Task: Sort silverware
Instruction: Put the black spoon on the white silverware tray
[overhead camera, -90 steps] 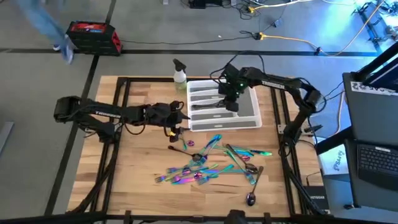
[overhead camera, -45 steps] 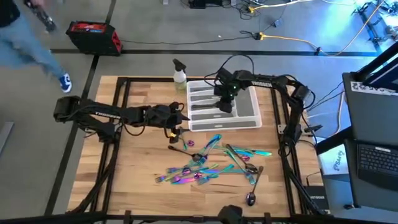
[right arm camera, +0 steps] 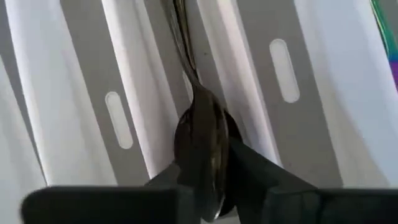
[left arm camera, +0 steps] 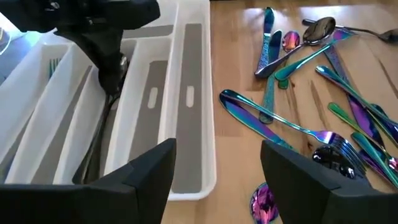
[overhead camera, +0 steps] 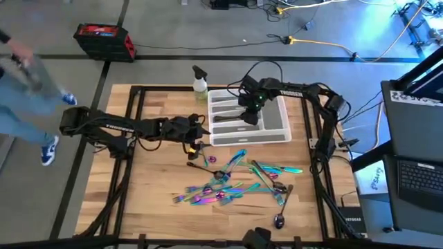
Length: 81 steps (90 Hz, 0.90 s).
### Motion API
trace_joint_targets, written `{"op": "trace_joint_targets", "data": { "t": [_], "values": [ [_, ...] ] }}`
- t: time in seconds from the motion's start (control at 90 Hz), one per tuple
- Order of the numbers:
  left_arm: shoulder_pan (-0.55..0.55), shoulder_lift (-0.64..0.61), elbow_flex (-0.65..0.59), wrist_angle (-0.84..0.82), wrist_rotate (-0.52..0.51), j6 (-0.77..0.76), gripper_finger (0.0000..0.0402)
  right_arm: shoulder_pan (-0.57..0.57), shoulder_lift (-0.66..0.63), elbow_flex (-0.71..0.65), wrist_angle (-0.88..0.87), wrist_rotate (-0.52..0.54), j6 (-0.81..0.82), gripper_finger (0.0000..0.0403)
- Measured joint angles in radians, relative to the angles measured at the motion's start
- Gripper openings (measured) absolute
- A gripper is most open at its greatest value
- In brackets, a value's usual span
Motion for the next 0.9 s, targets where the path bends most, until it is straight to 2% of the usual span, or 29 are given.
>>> {"op": "trace_joint_targets", "data": {
  "t": [0.189, 0.711, 0.9],
  "values": [
    [0.000, 0.000, 0.000, 0.001, -0.011, 0.003, 0.0220, 0.000, 0.000, 0.000, 0.000, 0.009, 0.003, 0.0085],
    [0.000, 0.000, 0.000, 0.002, -0.027, 0.004, 0.0220, 0.000, 0.000, -0.001, -0.038, 0.011, 0.034, 0.0088],
    [0.000, 0.000, 0.000, 0.000, -0.027, -0.003, 0.0220, 0.012, 0.000, -0.002, -0.029, 0.120, 0.044, 0.0088]
  ]
}}
